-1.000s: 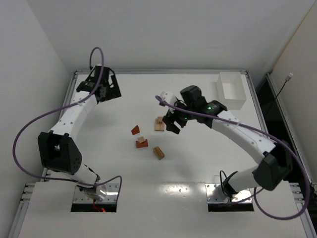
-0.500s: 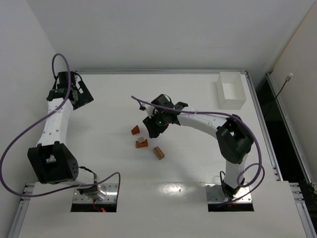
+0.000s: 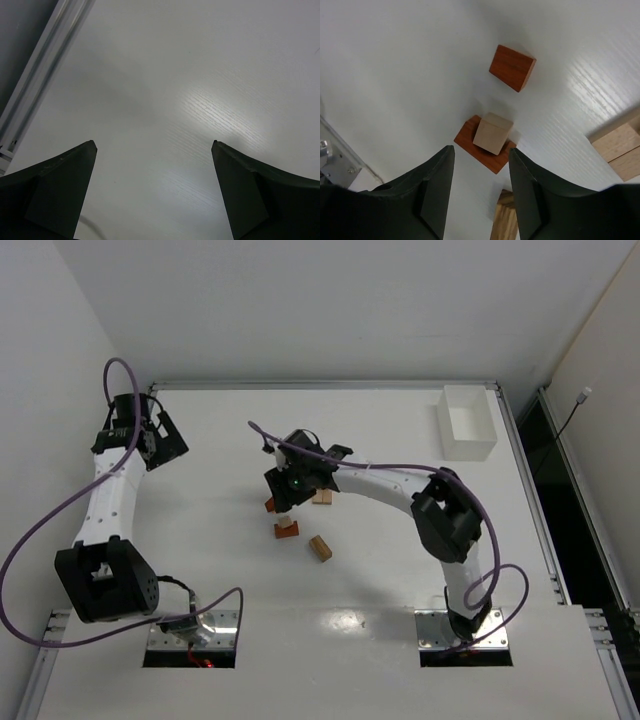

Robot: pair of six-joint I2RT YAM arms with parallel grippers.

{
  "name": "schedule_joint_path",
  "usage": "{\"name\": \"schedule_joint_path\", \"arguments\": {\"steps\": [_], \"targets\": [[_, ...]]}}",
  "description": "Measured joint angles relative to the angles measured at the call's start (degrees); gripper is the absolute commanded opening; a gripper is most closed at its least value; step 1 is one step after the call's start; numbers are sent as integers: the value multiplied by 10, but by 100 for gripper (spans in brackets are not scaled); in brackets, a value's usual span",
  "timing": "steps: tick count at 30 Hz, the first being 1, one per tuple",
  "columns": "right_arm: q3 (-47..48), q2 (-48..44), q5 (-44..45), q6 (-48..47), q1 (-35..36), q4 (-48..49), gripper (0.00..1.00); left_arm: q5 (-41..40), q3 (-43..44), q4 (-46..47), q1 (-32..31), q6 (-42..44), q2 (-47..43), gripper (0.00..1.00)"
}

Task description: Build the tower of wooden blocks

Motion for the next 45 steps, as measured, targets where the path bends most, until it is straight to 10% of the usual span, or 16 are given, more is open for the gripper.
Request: {"name": "schedule_joint_path", "arguments": {"steps": [45], "targets": [[13,77,48,48,18,-13,48,36,-36,12,26,0,-11,100]]}}
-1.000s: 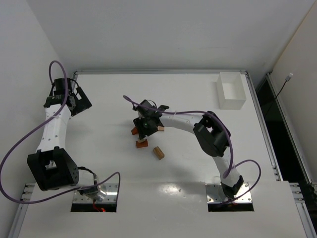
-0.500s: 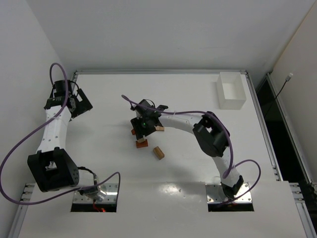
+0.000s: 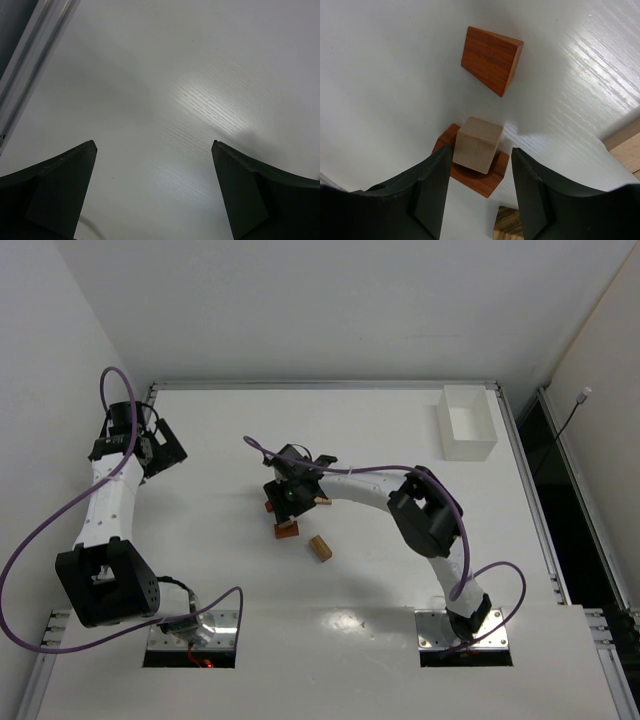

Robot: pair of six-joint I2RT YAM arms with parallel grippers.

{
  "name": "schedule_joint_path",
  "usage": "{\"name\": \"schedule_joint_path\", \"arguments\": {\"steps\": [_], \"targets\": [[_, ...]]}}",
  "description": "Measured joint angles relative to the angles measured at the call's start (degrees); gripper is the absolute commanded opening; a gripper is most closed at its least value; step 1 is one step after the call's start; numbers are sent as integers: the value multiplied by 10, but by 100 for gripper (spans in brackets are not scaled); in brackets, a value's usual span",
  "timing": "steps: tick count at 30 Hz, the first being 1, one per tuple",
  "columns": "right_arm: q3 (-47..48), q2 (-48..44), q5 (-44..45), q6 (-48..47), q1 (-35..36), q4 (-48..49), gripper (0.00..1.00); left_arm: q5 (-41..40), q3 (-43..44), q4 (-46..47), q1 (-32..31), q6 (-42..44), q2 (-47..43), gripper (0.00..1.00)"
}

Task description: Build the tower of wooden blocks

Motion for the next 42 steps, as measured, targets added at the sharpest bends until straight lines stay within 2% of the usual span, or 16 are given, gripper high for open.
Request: {"name": "schedule_joint_path", "arguments": {"steps": [8,10,13,17,18,19,27,32,38,42], "targets": [[-4,6,11,2,0,4,48,6,0,0,3,0,0,100],[-4,6,12,2,0,6,43,8,0,0,3,0,0,100],[-4,6,13,2,-1,10,26,10,0,0,6,0,0,100],[-4,6,17,4,0,12,10,13,0,0,9,0,0,100],[-4,6,17,3,0,12,1,14,0,0,9,0,0,100],[-4,6,18,3,0,12,0,14,0,0,9,-1,0,100],[-4,-9,34,-19,-1,5,0,15,-19,4,9,-9,-17,100],[-4,-83,36,-28,-16,-20,0,19,-50,3,9,-13,-55,100],[-15,-196,41,40,-84,-64,0,28,-57,10,9,-17,-69,100],[-44,-222,78,93,-112,-109,0,32,-58,17,9,-22,-69,100]]}}
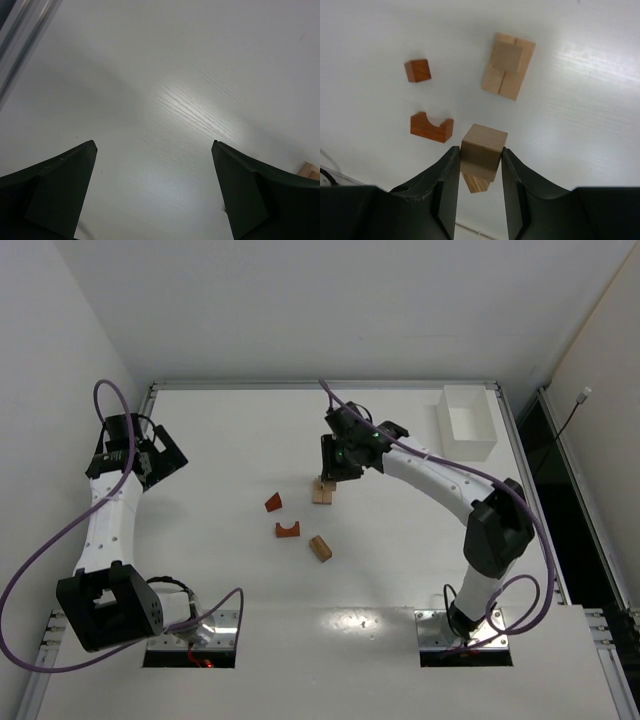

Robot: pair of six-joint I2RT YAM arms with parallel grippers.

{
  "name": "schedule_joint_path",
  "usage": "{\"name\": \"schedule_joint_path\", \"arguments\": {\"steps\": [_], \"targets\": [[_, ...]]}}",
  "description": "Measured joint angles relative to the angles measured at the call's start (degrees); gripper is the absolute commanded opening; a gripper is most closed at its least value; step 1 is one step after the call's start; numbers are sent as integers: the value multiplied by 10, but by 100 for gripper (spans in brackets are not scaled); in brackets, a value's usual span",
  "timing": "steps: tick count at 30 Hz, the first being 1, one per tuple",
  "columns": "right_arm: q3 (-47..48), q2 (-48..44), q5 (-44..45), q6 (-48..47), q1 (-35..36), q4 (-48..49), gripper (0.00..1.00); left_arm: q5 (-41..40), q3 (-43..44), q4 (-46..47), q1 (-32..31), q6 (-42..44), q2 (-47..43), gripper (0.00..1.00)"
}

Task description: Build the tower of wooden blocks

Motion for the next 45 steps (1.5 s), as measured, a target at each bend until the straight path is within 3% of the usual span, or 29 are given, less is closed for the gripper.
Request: {"name": "schedule_joint_path", "arguments": {"steps": [10,25,45], "targets": [[-14,49,6,56,6,-29,0,11,0,7,0,-4,0,100],[33,139,-19,56,-6,-6,0,12,0,8,0,-4,8,100],[61,175,-21,50,-16,5,0,23,9,10,0,-4,52,100]]}}
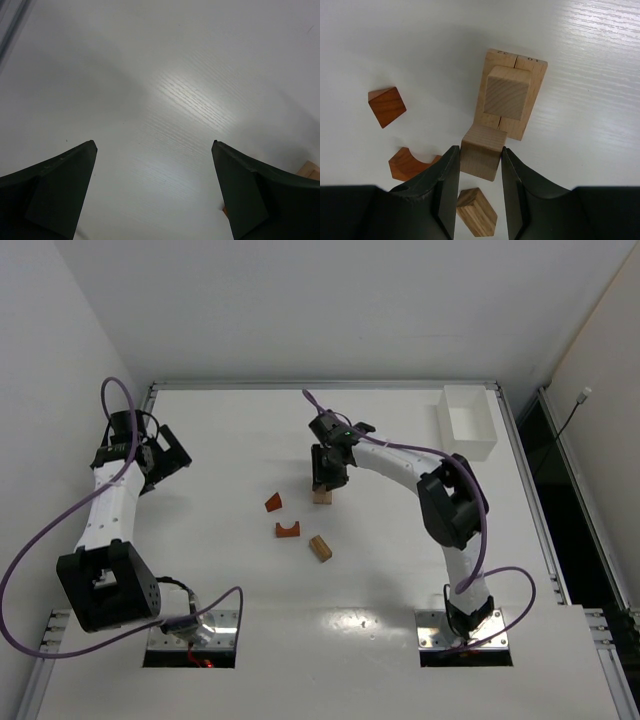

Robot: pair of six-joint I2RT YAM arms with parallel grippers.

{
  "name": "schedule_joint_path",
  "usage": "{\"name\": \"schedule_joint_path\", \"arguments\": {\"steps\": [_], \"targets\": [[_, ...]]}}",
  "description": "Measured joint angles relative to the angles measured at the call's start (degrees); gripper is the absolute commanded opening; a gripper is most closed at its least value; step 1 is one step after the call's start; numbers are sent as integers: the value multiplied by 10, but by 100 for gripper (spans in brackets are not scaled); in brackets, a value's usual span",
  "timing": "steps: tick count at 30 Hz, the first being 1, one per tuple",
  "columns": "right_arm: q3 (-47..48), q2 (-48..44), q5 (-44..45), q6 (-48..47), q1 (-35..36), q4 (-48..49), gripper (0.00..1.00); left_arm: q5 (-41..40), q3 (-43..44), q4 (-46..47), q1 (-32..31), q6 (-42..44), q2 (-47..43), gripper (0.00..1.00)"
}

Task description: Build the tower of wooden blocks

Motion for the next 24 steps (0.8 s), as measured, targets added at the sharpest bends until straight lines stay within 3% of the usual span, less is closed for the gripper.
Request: {"name": "schedule_joint_path", "arguments": {"steps": [24], "targets": [[0,23,-2,-7,-11,4,0,8,16,1,0,0,20,100]]}}
